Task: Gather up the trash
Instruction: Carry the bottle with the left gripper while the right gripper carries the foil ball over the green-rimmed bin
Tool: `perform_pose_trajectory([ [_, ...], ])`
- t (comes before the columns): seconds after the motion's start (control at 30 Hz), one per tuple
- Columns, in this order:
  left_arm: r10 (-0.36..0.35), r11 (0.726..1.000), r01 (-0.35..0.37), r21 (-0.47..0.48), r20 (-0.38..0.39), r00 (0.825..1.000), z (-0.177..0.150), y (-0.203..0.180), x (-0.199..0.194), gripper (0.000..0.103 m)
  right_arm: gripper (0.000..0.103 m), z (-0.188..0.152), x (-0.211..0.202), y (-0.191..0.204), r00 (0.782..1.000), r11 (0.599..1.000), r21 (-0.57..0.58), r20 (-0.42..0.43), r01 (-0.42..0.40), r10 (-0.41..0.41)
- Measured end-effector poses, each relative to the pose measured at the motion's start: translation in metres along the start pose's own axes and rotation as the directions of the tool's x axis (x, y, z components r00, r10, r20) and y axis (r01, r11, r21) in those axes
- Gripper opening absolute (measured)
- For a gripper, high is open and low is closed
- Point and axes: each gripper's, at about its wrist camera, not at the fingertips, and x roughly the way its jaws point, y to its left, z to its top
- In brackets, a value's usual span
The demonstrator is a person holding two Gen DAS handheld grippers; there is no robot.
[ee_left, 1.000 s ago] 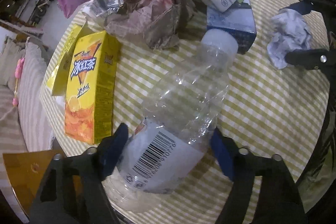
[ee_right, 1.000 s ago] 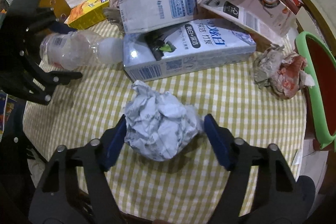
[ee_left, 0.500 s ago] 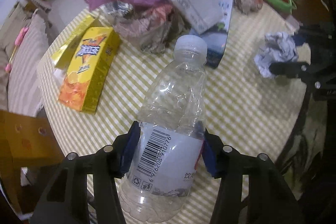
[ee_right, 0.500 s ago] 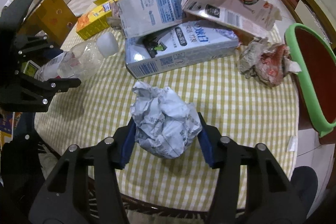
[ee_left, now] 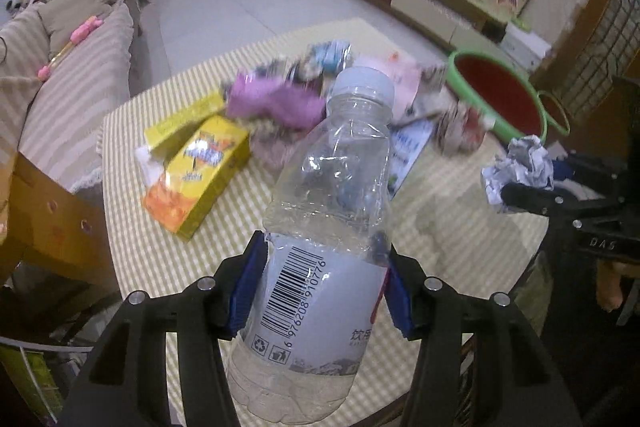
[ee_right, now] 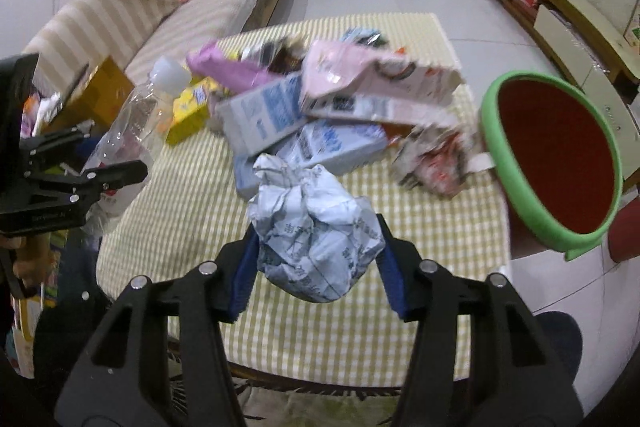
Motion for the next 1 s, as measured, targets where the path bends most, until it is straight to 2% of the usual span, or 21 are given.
perform_pose_trajectory([
  [0.23,0.000,0.999,0.004,-0.038,0.094,0.996,0.034,-0.021,-0.010,0.052,0.052,0.014,-0.021,-0.027,0.997,0.998,0.053,0.070,0.031,-0.035],
  [0.43,-0.034,0.999,0.036,-0.017,0.121,0.992,0.062,-0.050,-0.010,0.052,0.052,0.026,-0.040,-0.064,0.988,0.992,0.108,0.128,0.072,-0.086],
  [0.8,-0.150,0.989,0.146,0.040,0.146,0.978,0.125,-0.129,0.012,0.052,0.052,0.047,-0.075,-0.157,0.959,0.961,0.241,0.213,0.133,-0.186],
  [1.0,-0.256,0.966,0.250,0.063,0.138,0.957,0.154,-0.177,0.040,0.052,0.052,0.052,-0.080,-0.208,0.947,0.940,0.303,0.222,0.159,-0.231],
])
